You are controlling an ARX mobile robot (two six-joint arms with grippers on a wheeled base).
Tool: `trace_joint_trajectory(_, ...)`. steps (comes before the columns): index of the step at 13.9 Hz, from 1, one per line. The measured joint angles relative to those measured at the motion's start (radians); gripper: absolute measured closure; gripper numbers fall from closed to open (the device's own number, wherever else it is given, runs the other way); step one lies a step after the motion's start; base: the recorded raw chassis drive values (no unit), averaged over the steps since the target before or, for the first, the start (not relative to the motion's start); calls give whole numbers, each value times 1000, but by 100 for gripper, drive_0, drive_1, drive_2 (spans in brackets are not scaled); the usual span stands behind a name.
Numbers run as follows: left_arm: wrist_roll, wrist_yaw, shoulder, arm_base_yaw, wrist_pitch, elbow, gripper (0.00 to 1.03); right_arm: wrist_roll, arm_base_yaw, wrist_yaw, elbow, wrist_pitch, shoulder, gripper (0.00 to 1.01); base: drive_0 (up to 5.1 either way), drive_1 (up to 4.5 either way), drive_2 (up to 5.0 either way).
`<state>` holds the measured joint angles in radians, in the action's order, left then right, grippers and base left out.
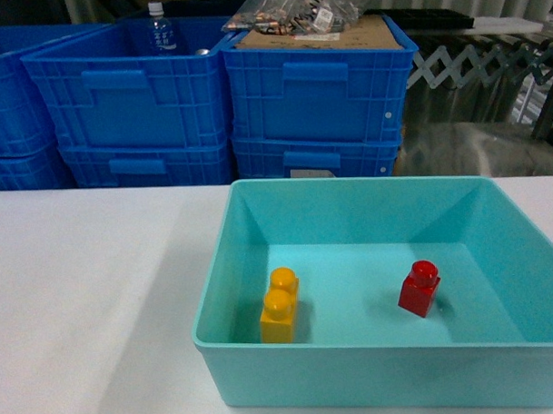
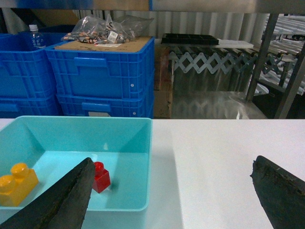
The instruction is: Pick red block from blue box to shelf
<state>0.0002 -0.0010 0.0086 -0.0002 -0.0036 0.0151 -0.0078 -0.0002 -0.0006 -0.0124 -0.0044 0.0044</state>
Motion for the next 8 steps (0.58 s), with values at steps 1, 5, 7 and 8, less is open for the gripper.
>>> trace_joint_trajectory(1, 0, 0, 0, 0, 0, 0, 5, 0, 0, 0, 0, 0, 0, 3, 0, 0, 0)
trace_joint_trajectory(5, 0, 0, 0, 0, 0, 0, 5, 0, 0, 0, 0, 0, 0, 3, 0, 0, 0)
trace_joint_trajectory(7, 0, 0, 0, 0, 0, 0, 5, 0, 0, 0, 0, 0, 0, 3, 0, 0, 0)
trace_joint_trajectory(8, 0, 0, 0, 0, 0, 0, 5, 0, 0, 0, 0, 0, 0, 3, 0, 0, 0)
